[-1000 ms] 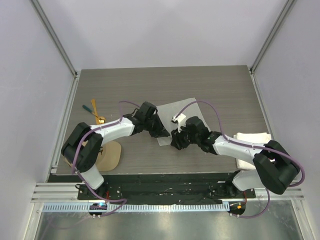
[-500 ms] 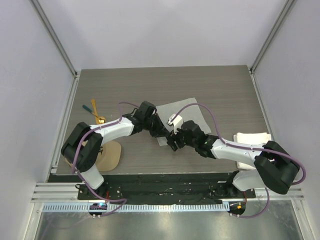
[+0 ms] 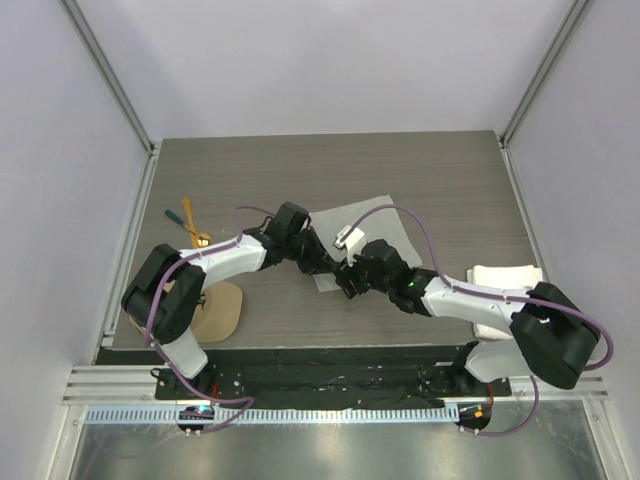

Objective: Fold the napkin into a case and place the utensils inside
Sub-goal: Smooth out the lower triangle-folded napkin at the center of the board.

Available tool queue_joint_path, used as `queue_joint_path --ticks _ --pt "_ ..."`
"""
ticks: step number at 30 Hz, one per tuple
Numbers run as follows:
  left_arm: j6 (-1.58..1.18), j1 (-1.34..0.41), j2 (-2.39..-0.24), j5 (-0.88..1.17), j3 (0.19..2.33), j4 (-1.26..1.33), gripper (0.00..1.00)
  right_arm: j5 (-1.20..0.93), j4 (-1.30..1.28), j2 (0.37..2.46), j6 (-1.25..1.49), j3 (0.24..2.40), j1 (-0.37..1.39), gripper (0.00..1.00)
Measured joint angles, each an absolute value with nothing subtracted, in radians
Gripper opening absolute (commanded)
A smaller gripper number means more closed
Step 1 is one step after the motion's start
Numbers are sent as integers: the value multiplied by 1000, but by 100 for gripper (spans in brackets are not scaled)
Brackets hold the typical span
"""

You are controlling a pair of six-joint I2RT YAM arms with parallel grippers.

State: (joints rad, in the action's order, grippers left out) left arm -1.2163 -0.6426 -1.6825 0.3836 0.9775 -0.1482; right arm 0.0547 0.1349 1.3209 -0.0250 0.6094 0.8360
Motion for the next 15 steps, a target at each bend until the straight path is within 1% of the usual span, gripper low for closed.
queue_joint_path --ticks 4,7,8,9,12,13,14,15 --pt "-1227 -636 -1682 390 970 -145 1 56 146 1386 -26 624 836 59" --pt "-1229 -633 -1682 395 965 -140 2 60 150 1402 -28 625 836 51" --pt "-1229 -633 -1682 396 963 -138 4 61 151 1402 -29 625 836 49" --pt "-1231 -633 -1682 397 960 -134 6 63 152 1402 -29 627 836 44" --pt "-1232 -630 -1681 404 952 -121 17 71 160 1404 -29 634 836 32" --pt "-1232 -628 -1680 404 948 -116 24 74 163 1404 -28 635 836 22" --pt "-1234 -626 -1677 405 942 -108 27 76 165 1406 -27 636 836 17" --pt "-1236 -624 -1673 405 934 -99 32 77 168 1410 -26 638 837 15"
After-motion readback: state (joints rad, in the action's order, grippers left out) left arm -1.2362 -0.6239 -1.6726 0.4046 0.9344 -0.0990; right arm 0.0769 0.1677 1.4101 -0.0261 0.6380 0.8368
